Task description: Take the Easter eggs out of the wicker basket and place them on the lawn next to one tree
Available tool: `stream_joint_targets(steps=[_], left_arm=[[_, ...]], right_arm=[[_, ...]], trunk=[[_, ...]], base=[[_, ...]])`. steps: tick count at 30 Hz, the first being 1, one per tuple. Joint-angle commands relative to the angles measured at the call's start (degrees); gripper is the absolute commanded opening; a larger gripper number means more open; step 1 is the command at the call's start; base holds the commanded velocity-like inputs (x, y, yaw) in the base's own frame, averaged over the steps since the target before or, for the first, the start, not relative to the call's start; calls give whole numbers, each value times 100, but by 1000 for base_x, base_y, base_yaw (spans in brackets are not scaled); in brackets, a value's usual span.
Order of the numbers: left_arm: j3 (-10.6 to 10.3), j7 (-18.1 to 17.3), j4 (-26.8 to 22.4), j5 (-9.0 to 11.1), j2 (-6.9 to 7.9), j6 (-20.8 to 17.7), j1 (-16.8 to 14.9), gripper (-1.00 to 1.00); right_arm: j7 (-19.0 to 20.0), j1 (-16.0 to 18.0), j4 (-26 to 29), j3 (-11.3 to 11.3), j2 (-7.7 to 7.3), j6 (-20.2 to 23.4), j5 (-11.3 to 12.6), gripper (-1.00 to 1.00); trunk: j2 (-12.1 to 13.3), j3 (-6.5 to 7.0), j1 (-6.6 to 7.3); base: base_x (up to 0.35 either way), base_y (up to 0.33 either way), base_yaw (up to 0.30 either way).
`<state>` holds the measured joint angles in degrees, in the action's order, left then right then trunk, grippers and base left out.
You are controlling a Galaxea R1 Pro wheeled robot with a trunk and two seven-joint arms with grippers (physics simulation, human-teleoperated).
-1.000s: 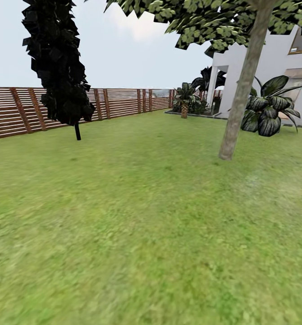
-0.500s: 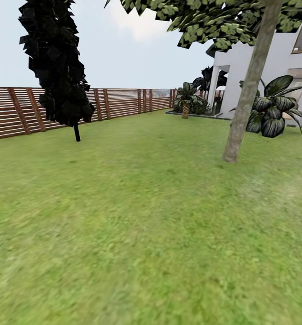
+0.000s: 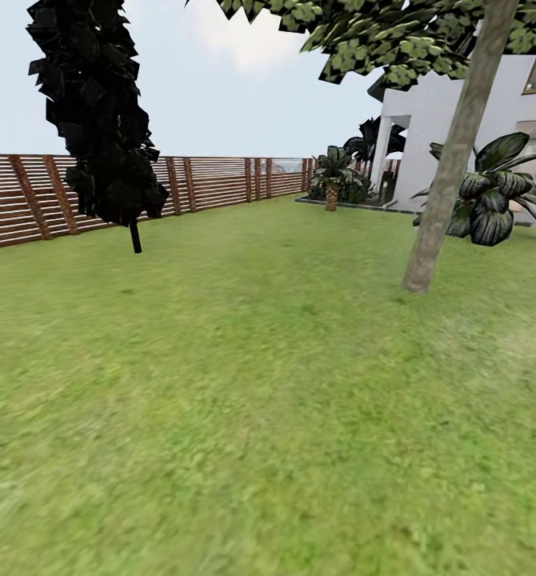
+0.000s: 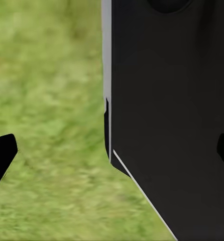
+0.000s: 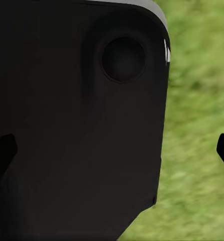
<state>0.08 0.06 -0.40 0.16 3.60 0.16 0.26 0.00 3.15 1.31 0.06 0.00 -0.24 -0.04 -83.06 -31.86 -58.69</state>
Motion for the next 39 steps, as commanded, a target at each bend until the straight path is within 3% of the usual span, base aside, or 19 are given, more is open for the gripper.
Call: stream_joint_targets(steps=[1, 19, 28, 39], left_arm=[[0, 1, -4, 0, 0, 2, 1, 100], [0, 0, -4, 0, 1, 2, 1, 100], [0, 0, -3, 2, 1, 2, 1, 100], [0, 2, -4, 0, 2, 1, 1, 100]], right_arm=[[0, 2, 1, 2, 0, -3, 1, 100], [0, 2, 1, 0, 0, -3, 1, 100], [0, 2, 1, -1, 0, -3, 2, 100], [0, 2, 1, 2, 0, -3, 3, 100]], trunk=[[-2, -4, -3], [-2, -4, -3], [-2, -4, -3], [-2, -4, -3]], base=[[324, 107, 0], [324, 107, -2], [324, 107, -160], [324, 107, -14]])
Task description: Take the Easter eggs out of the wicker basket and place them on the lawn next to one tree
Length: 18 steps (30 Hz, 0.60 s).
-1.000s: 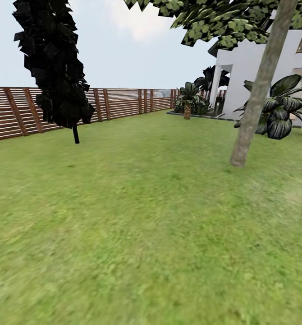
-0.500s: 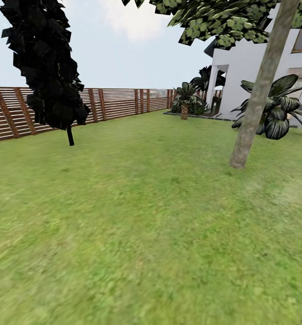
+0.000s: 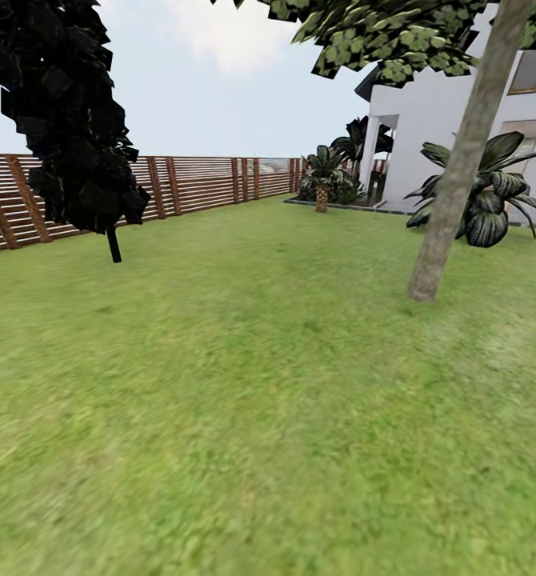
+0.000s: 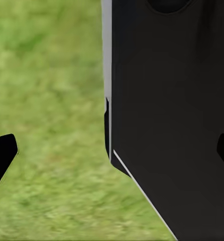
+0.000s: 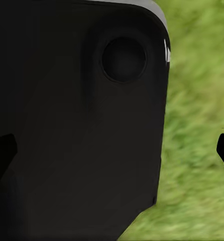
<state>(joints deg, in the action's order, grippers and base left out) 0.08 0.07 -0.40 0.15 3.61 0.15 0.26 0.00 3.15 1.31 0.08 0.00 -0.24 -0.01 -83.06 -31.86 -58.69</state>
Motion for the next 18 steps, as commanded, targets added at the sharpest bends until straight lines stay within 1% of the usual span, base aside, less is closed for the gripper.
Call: stream_joint_targets(steps=[1, 18], left_arm=[[0, 1, -4, 2, 0, 2, 1, 100], [0, -2, -4, 2, -1, 2, 1, 100]], right_arm=[[0, 2, 1, 0, 0, -3, 0, 100], [0, 2, 1, 0, 0, -3, -2, 100]], trunk=[[-2, -4, -3], [-2, -4, -3]], base=[[324, 107, 0], [324, 107, 0]])
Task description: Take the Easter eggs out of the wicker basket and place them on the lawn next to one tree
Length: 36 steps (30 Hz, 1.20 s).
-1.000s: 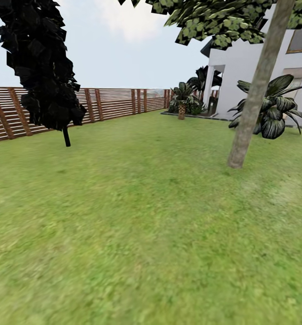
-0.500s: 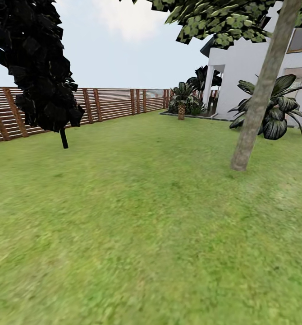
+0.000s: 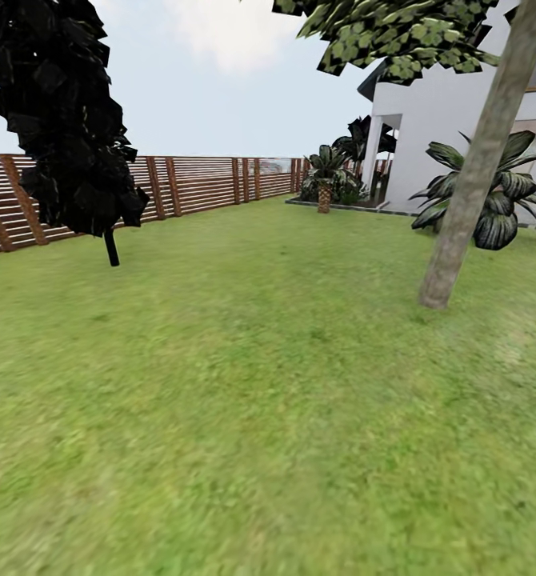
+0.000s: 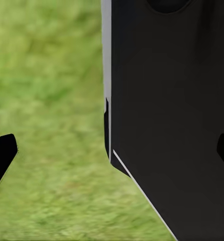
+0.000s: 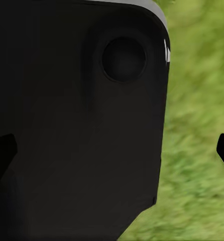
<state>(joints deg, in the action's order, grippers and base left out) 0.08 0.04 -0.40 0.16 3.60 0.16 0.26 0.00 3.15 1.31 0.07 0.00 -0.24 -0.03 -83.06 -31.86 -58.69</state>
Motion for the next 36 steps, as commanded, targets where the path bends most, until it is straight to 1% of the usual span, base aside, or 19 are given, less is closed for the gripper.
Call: stream_joint_targets(steps=[1, 36], left_arm=[[0, 1, -4, 2, 0, 2, 1, 100], [0, 0, -4, 2, 2, 1, 1, 100]], right_arm=[[0, 2, 1, 1, 0, -3, 1, 100], [0, 2, 1, 1, 0, -3, 0, 100]], trunk=[[-2, -4, -3], [-2, -4, -3]], base=[[324, 107, 0], [324, 107, 0]])
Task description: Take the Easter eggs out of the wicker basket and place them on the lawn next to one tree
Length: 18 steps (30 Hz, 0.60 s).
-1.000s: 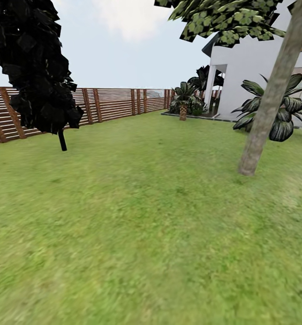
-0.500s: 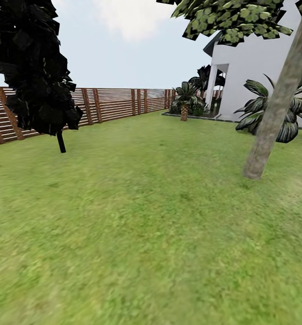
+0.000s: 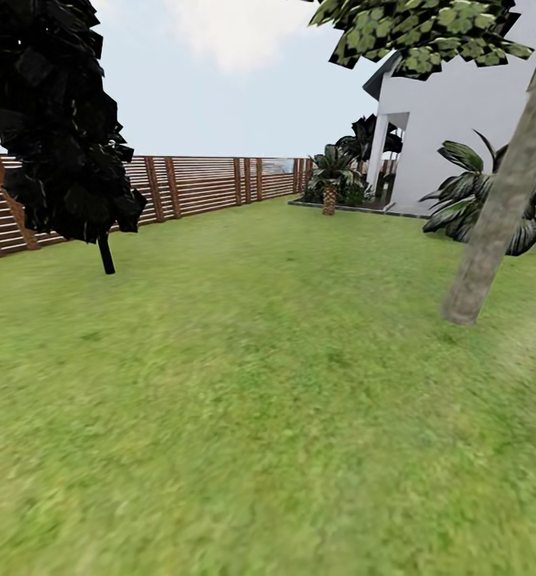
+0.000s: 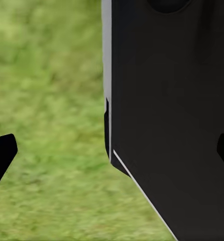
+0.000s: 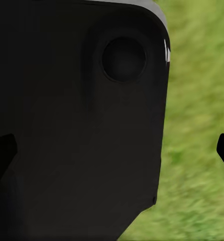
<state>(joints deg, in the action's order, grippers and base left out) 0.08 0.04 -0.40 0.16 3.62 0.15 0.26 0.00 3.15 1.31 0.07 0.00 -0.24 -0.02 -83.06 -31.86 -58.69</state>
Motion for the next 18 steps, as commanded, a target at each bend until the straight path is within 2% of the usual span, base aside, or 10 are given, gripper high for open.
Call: stream_joint_targets(steps=[1, 18], left_arm=[[0, 2, -4, 2, 0, 2, 1, 100], [0, 2, -4, 2, 0, 2, 1, 100]], right_arm=[[0, 2, 1, 1, 0, -3, -1, 100], [0, 2, 1, 0, 0, -3, 2, 100]], trunk=[[-2, -4, -3], [-2, -4, -3]], base=[[324, 107, 0], [324, 107, 0]])
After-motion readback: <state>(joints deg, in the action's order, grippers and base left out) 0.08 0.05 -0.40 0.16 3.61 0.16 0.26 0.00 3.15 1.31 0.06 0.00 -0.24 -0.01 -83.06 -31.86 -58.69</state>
